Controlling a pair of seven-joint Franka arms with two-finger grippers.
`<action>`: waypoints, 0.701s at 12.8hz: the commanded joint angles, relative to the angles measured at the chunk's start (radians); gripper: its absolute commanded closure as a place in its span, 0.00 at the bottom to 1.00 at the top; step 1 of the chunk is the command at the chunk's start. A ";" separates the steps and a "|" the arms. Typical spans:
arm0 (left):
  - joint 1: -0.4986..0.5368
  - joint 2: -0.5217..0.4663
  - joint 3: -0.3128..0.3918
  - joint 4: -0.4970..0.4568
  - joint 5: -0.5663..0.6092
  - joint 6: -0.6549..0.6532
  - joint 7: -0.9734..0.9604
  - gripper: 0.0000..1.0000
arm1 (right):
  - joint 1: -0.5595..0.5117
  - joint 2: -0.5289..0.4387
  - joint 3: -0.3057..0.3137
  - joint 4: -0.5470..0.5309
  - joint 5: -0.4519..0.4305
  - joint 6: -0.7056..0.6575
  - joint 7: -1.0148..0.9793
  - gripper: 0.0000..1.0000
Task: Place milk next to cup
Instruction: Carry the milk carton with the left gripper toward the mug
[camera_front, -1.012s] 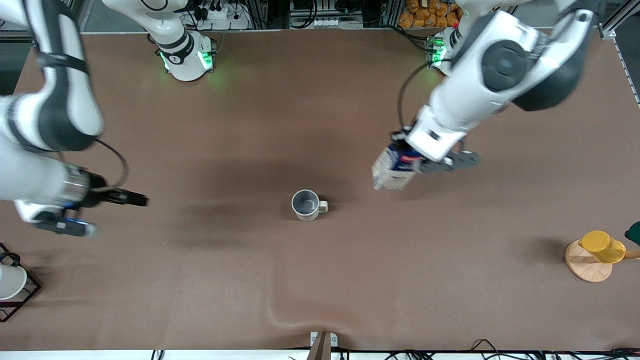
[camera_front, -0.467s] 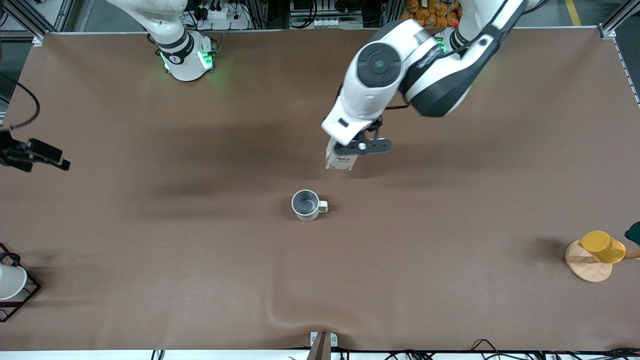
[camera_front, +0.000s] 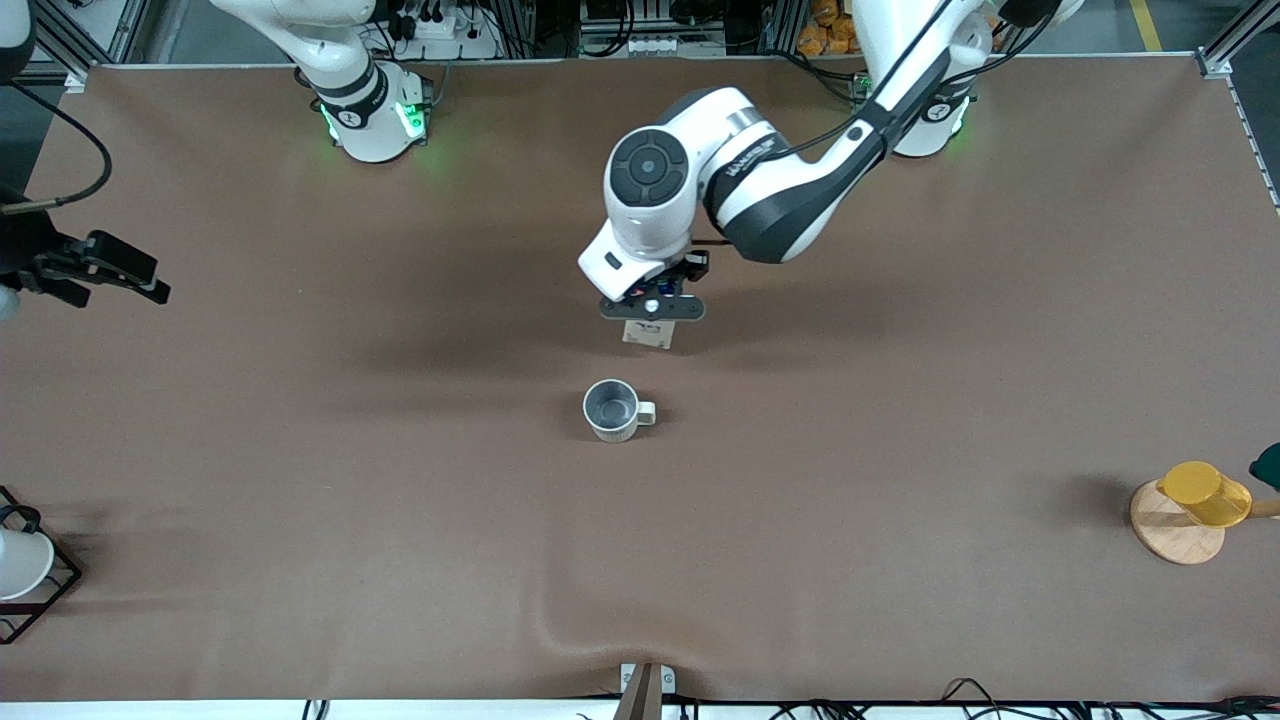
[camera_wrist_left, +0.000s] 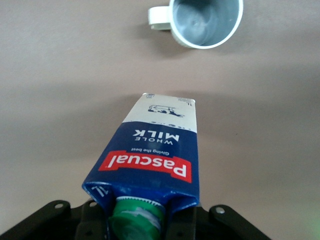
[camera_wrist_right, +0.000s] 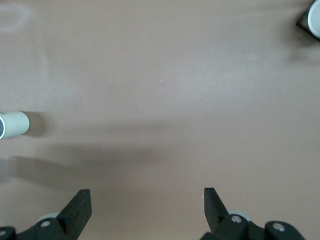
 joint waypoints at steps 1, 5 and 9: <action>-0.080 0.057 0.080 0.076 0.023 0.013 0.018 0.67 | 0.005 -0.015 -0.001 -0.017 -0.019 -0.001 0.048 0.00; -0.085 0.091 0.114 0.077 0.013 0.108 -0.008 0.67 | 0.005 -0.015 0.000 -0.017 -0.030 -0.004 0.047 0.00; -0.085 0.096 0.114 0.077 -0.039 0.160 -0.052 0.67 | 0.041 -0.024 0.005 -0.014 -0.155 -0.038 0.050 0.00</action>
